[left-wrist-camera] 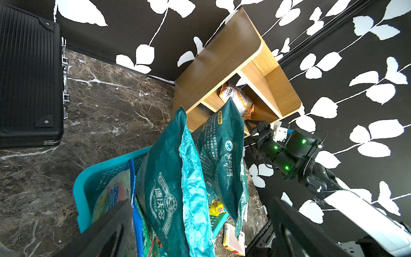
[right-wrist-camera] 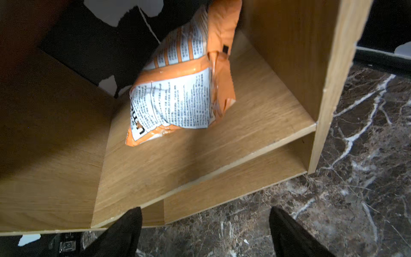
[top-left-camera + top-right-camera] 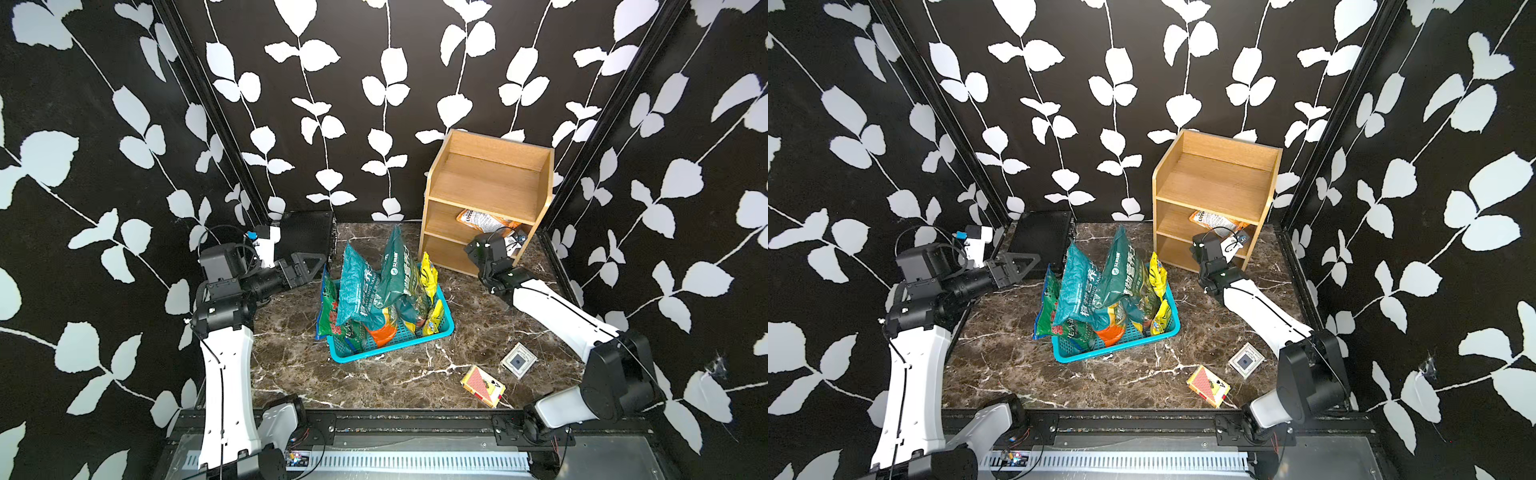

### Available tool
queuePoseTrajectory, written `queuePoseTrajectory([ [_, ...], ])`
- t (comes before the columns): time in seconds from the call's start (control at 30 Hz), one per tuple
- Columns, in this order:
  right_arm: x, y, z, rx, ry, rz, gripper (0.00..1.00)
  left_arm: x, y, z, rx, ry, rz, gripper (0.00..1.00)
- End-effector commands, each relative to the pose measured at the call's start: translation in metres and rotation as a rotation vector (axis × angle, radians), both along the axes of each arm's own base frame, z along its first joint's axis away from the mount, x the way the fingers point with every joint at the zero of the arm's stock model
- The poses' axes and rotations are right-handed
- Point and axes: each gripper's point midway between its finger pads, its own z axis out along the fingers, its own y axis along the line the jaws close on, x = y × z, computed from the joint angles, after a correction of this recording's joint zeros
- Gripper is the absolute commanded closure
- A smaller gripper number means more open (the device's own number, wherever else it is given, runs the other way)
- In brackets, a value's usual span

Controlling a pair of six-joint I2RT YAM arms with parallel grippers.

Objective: Take down the fertilizer bag from the shelf
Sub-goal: Pick up the fertilizer bag from the shelf.

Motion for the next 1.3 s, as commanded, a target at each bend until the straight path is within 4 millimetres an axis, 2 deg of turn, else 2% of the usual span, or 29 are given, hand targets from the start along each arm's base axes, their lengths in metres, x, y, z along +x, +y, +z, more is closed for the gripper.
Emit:
queuePoseTrajectory([
  [0.0, 0.008, -0.013, 0.021, -0.014, -0.068, -0.090, 0.10, 0.000, -0.001, 0.001, -0.007, -0.014, -0.014, 0.01],
  [0.17, 0.008, -0.022, 0.013, -0.034, -0.074, -0.155, 0.17, 0.000, -0.001, 0.000, -0.010, -0.011, -0.016, 0.01],
  [0.33, 0.016, -0.024, 0.007, -0.046, -0.078, -0.178, 0.22, 0.001, -0.001, 0.000, -0.011, -0.012, -0.016, 0.01],
  [0.73, 0.031, -0.027, 0.011, 0.091, -0.189, -0.237, 0.18, 0.000, -0.002, 0.001, -0.012, -0.013, -0.017, 0.01],
  [0.87, 0.037, -0.034, 0.000, 0.185, -0.237, -0.249, 0.15, 0.001, -0.002, 0.001, -0.013, -0.012, -0.018, 0.01],
  [0.93, 0.042, -0.040, -0.018, 0.208, -0.209, -0.266, 0.15, 0.001, -0.001, 0.001, -0.014, -0.011, -0.017, 0.01],
  [1.13, 0.055, -0.051, -0.026, 0.221, -0.182, -0.269, 0.21, 0.001, -0.002, 0.001, -0.014, -0.014, -0.018, 0.01],
  [1.27, 0.062, -0.051, -0.023, 0.196, -0.172, -0.254, 0.26, 0.001, -0.001, 0.001, -0.015, -0.013, -0.017, 0.01],
])
